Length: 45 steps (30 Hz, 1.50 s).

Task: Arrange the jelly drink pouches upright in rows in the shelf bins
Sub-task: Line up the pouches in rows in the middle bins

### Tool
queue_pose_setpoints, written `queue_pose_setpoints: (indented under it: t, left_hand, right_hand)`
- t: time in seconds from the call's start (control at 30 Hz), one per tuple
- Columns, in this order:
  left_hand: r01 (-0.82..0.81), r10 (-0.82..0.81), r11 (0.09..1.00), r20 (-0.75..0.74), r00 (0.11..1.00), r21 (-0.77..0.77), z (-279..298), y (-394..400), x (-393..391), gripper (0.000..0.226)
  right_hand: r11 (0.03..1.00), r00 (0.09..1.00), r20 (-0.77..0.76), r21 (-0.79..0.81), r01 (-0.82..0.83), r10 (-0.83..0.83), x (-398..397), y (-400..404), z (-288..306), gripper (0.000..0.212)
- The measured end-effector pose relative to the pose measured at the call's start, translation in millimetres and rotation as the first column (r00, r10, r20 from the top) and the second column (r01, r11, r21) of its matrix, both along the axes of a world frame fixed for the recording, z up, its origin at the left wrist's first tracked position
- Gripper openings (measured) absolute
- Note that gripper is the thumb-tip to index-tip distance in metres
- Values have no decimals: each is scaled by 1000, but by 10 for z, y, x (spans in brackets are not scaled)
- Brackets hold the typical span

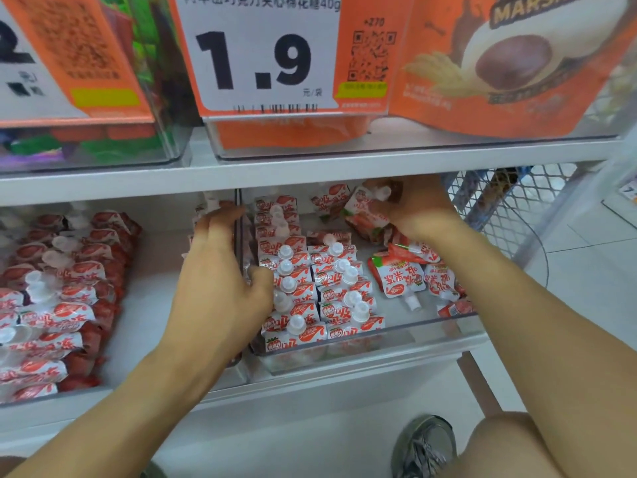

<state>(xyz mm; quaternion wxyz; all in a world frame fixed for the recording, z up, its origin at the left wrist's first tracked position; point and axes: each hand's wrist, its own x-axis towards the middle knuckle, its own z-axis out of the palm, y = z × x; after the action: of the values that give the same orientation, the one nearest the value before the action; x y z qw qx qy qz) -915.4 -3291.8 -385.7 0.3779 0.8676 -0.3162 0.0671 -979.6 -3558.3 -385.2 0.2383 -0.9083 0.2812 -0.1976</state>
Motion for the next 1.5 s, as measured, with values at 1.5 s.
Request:
queue_pose_setpoints:
  t: [1.5]
  left_hand:
    - [49,-49,999,43,998,-16,-25,-11,-1,56]
  right_hand:
    - [992,984,-143,73,-100,110,492,57,-343,63]
